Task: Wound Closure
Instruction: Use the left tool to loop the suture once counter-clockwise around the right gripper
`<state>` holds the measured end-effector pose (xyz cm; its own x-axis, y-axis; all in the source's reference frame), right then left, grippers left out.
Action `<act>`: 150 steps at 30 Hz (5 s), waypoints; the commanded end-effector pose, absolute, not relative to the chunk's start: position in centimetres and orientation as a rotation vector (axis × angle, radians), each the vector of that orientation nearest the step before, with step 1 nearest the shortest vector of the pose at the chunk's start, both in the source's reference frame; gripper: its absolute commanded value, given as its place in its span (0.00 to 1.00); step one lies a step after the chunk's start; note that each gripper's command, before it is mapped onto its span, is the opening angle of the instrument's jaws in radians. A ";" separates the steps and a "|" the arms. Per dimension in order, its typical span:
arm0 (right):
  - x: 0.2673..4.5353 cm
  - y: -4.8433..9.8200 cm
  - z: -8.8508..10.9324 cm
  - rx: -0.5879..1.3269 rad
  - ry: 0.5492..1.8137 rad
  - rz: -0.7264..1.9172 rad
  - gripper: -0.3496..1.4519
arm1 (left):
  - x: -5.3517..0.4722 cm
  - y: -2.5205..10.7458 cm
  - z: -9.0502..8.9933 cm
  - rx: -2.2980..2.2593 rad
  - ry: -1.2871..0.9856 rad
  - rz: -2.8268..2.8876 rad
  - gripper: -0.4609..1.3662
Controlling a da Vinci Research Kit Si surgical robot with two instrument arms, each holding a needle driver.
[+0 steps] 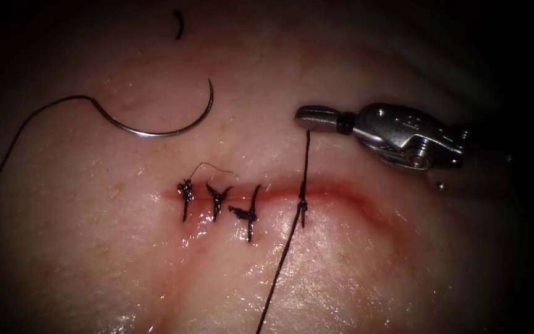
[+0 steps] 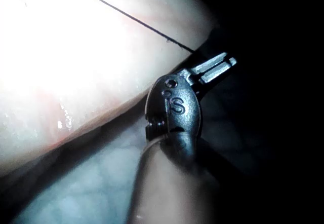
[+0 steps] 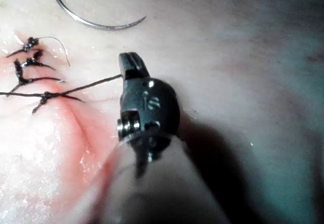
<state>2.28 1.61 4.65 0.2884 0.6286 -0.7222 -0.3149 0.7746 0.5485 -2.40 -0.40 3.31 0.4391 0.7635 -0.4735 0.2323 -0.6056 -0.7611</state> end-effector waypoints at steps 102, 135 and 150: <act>1.87 1.5 3.8 0.185 1.165 0.649 0.10 | -2.45 3.0 3.5 -2.175 -0.640 1.161 0.06; 3.75 0.9 3.4 0.313 1.341 0.499 0.00 | -2.83 3.2 3.9 -2.131 -0.942 1.150 0.06; 3.45 0.7 3.2 0.302 1.449 0.486 0.00 | -2.68 3.3 4.6 -2.105 -1.062 1.177 0.06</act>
